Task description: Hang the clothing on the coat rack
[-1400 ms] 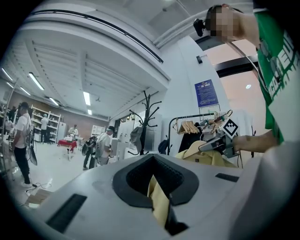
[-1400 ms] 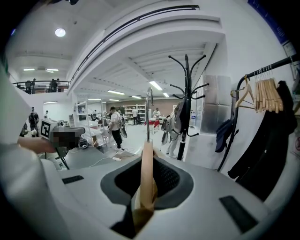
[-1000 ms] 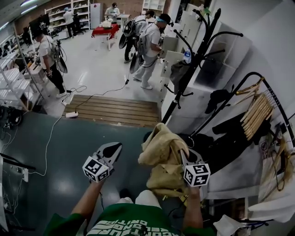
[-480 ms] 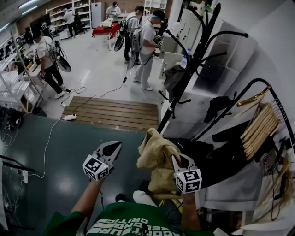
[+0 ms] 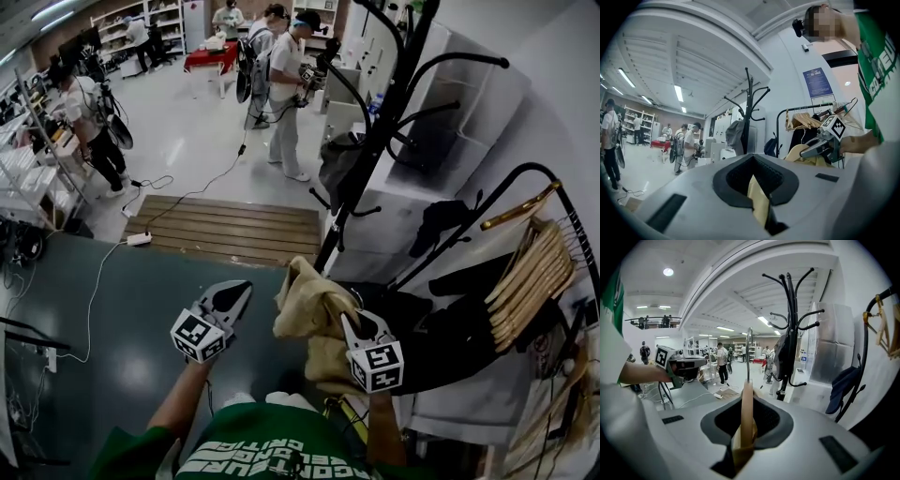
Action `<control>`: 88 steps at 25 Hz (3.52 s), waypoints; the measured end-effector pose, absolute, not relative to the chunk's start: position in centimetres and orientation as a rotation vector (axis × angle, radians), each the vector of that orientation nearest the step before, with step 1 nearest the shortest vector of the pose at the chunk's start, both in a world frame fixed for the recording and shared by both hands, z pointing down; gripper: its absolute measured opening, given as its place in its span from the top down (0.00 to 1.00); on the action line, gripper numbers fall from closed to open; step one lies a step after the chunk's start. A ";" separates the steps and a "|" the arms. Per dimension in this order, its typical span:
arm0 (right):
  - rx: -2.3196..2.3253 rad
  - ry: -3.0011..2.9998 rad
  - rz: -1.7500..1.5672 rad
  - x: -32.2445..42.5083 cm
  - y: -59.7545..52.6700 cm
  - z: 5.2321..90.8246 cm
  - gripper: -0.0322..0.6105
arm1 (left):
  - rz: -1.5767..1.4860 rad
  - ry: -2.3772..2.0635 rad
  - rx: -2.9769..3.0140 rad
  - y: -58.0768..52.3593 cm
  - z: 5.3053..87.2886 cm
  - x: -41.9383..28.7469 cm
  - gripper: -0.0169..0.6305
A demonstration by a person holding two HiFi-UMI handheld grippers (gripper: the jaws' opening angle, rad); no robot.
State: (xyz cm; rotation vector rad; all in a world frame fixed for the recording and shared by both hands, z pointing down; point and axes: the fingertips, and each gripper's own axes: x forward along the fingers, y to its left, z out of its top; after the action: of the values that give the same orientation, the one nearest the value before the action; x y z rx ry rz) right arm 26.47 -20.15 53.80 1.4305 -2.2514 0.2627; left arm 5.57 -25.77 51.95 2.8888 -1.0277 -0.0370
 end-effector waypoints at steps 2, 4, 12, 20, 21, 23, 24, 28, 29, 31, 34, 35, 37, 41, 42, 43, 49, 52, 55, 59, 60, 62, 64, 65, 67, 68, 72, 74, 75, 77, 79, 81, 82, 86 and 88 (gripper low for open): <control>1.423 -2.258 0.254 26.8 -20.8 53.6 0.86 | -0.041 -1.035 2.893 -26.3 51.6 6.1 0.97; 1.418 -2.263 0.249 26.8 -21.4 53.4 0.86 | -0.043 -1.040 2.896 -26.5 51.4 6.4 0.97; 1.442 -2.244 0.247 26.5 -23.1 53.1 0.86 | -0.049 -1.015 2.914 -28.2 51.3 5.9 0.97; 1.548 -2.182 0.256 24.0 -24.5 52.1 0.86 | -0.078 -0.882 2.960 -30.1 50.1 3.4 0.97; 1.564 -2.174 0.259 23.7 -24.6 52.0 0.86 | -0.079 -0.869 2.968 -30.4 49.9 3.0 0.97; 1.592 -2.160 0.265 23.1 -24.8 51.8 0.86 | -0.078 -0.846 2.981 -30.9 49.6 2.2 0.97; 1.604 -2.156 0.269 22.8 -24.9 51.7 0.86 | -0.078 -0.838 2.986 -31.2 49.5 1.8 0.97; 1.643 -2.142 0.288 21.8 -25.2 51.7 0.86 | -0.077 -0.803 3.002 -31.8 49.3 0.8 0.97; 1.651 -2.140 0.293 21.6 -25.3 51.6 0.86 | -0.075 -0.794 3.006 -31.9 49.3 0.6 0.97; 1.665 -2.136 0.304 21.2 -25.7 51.6 0.86 | -0.070 -0.781 3.012 -32.3 49.2 0.1 0.97; 1.684 -2.127 0.321 20.7 -26.3 51.5 0.86 | -0.066 -0.772 3.018 -32.8 49.1 -0.5 0.97; 1.688 -2.125 0.325 20.5 -26.5 51.5 0.86 | -0.067 -0.770 3.019 -32.9 49.1 -0.7 0.97; 1.692 -2.120 0.332 20.2 -26.8 51.4 0.86 | -0.067 -0.768 3.022 -33.1 49.1 -1.0 0.97; 1.690 -2.118 0.325 19.5 -27.3 51.1 0.86 | -0.072 -0.763 3.027 -33.6 48.9 -1.3 0.97; 1.689 -2.118 0.322 19.4 -27.5 50.9 0.86 | -0.075 -0.762 3.028 -33.7 48.9 -1.4 0.97; 1.688 -2.118 0.319 19.3 -27.7 50.8 0.86 | -0.077 -0.761 3.029 -33.9 48.9 -1.4 0.97; 1.682 -2.118 0.299 19.2 -28.9 49.7 0.86 | -0.092 -0.779 3.026 -34.5 48.7 -1.8 0.97; 1.673 -2.123 0.285 19.1 -29.4 49.2 0.86 | -0.102 -0.794 3.023 -34.7 48.7 -2.1 0.97; 1.667 -2.129 0.272 19.2 -30.1 48.5 0.86 | -0.110 -0.803 3.024 -35.1 48.5 -2.1 0.97; 1.667 -2.134 0.263 19.5 -31.0 47.7 0.86 | -0.123 -0.805 3.025 -35.3 48.2 -1.7 0.97; 1.668 -2.136 0.261 19.5 -31.1 47.5 0.86 | -0.125 -0.806 3.024 -35.3 48.2 -1.7 0.97; 1.668 -2.141 0.256 19.6 -31.5 47.1 0.86 | -0.126 -0.809 3.025 -35.4 48.2 -1.7 0.97; 1.665 -2.146 0.250 19.7 -31.8 46.8 0.86 | -0.125 -0.811 3.024 -35.5 48.3 -1.6 0.97; 1.663 -2.149 0.247 19.7 -32.0 46.7 0.86 | -0.125 -0.813 3.022 -35.5 48.3 -1.6 0.97; 1.657 -2.154 0.244 19.6 -32.2 46.5 0.86 | -0.126 -0.814 3.019 -35.5 48.4 -1.6 0.97; 1.654 -2.156 0.242 19.6 -32.4 46.4 0.86 | -0.126 -0.813 3.020 -35.6 48.4 -1.6 0.97; 1.642 -2.169 0.235 19.3 -33.1 45.9 0.86 | -0.130 -0.808 3.023 -35.7 48.4 -1.4 0.97; 1.635 -2.177 0.229 19.1 -33.4 45.3 0.86 | -0.135 -0.812 3.021 -35.9 48.4 -1.5 0.97; 1.631 -2.181 0.225 19.0 -33.6 45.0 0.86 | -0.136 -0.813 3.020 -35.9 48.3 -1.4 0.97; 1.623 -2.188 0.212 19.0 -34.0 44.2 0.86 | -0.139 -0.812 3.020 -35.9 48.3 -1.3 0.97; 1.616 -2.196 0.197 19.0 -34.7 43.2 0.86 | -0.141 -0.810 3.018 -36.0 48.2 -1.2 0.97; 1.612 -2.211 0.192 19.2 -35.5 42.2 0.86 | -0.142 -0.809 3.018 -36.2 48.2 -1.1 0.97; 1.612 -2.219 0.190 19.3 -36.0 41.6 0.86 | -0.143 -0.809 3.019 -36.2 48.2 -1.0 0.97; 1.620 -2.237 0.169 19.7 -37.9 39.6 0.86 | -0.147 -0.815 3.021 -36.4 48.0 -1.3 0.97; 1.626 -2.244 0.167 20.0 -39.0 38.8 0.86 | -0.149 -0.825 3.020 -36.7 47.8 -1.5 0.97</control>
State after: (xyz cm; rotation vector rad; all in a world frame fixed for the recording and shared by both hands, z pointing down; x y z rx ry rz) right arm 20.02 -38.99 38.82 1.6257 -2.2436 0.1673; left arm -1.52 -36.66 47.84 3.0202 -0.8250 -0.1486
